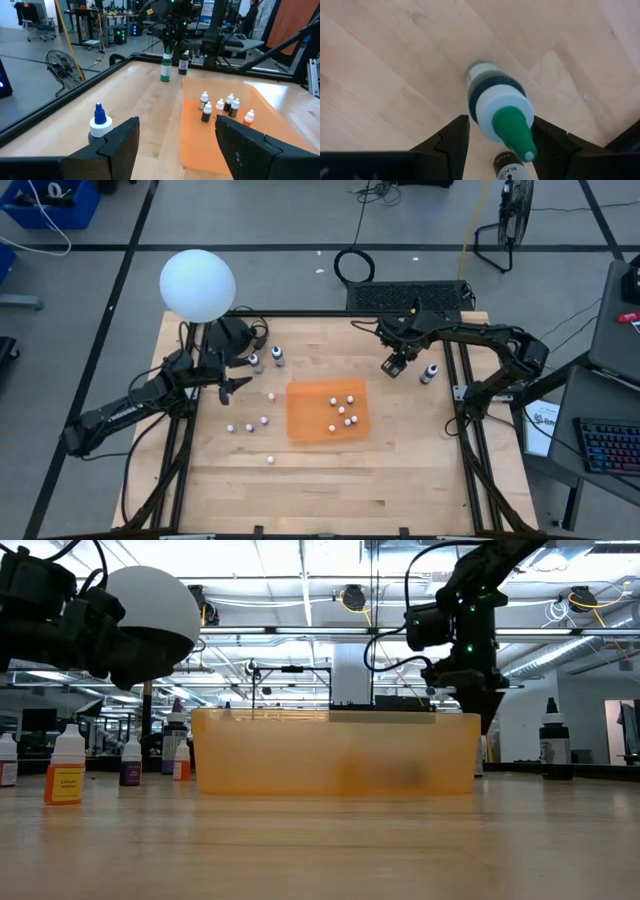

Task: Pick & Place food coloring
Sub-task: Put the large green food coloring bottle into the orange bin

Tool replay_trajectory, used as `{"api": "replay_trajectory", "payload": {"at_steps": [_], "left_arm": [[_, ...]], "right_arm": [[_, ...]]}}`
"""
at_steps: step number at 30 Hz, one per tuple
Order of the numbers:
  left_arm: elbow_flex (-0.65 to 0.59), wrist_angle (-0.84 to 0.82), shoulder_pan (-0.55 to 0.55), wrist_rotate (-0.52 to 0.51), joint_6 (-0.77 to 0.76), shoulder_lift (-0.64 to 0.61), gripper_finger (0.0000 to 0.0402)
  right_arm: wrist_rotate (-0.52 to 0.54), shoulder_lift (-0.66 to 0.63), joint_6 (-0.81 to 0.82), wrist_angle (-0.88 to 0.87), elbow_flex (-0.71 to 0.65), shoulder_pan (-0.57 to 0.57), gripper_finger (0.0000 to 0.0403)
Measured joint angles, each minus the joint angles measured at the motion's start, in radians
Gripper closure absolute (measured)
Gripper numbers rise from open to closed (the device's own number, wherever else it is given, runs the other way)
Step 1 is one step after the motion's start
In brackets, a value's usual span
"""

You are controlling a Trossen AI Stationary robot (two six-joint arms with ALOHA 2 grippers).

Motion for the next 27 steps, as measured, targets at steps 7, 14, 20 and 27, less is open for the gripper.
{"api": "replay_trajectory", "payload": {"at_steps": [7, 14, 20, 27], "left_arm": [[0.0, 0.0, 0.0, 0.0, 0.0, 0.0, 0.0144], [0.0, 0.001, 0.0, 0.0, 0.0, 0.0, 0.0144], [0.0, 0.001, 0.0, 0.0, 0.002, 0.0, 0.0144], [0.0, 0.001, 0.0, 0.0, 0.006, 0.0, 0.0144]], "right_arm": [[0.0, 0.0, -0.008, 0.038, 0.0, -0.01, 0.0232], [-0.001, 0.0, -0.017, 0.071, 0.0, -0.02, 0.0232], [-0.002, 0.0, -0.026, 0.102, 0.0, -0.019, 0.0232], [-0.017, 0.0, -0.007, 0.102, 0.0, -0.018, 0.0232]]}}
